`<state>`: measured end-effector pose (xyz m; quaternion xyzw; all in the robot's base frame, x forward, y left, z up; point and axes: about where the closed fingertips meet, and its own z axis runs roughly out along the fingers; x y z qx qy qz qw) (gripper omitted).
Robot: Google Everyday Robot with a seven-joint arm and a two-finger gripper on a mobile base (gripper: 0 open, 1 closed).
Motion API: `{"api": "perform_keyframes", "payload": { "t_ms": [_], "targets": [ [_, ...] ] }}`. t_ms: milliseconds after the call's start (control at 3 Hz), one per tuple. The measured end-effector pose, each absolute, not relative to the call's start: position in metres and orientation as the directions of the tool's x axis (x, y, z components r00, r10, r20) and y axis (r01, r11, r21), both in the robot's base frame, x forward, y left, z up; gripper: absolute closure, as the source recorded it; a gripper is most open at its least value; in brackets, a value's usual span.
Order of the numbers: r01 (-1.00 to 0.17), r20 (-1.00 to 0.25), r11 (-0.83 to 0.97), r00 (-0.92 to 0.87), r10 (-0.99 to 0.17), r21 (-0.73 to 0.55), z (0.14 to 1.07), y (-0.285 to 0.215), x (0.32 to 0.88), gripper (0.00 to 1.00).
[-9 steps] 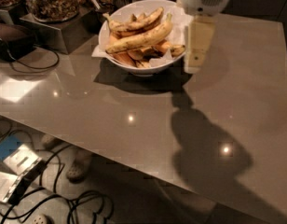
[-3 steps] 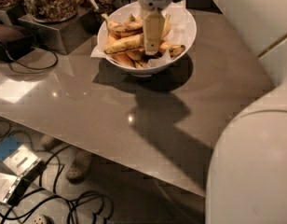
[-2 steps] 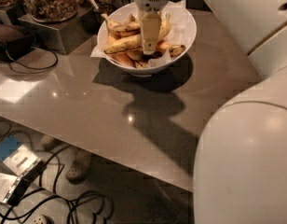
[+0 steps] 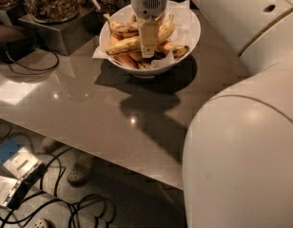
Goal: Pick banana from white bowl
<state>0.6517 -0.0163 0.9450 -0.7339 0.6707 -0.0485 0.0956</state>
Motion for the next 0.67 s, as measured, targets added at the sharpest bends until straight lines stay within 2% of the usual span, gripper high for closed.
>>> {"api": "perform_keyframes", "payload": {
  "t_ms": [667],
  "targets": [
    [-0.978, -0.042, -0.099, 0.108, -0.993, -0.185, 0.9325, -0.0199, 0.6557, 0.33]
  ]
}}
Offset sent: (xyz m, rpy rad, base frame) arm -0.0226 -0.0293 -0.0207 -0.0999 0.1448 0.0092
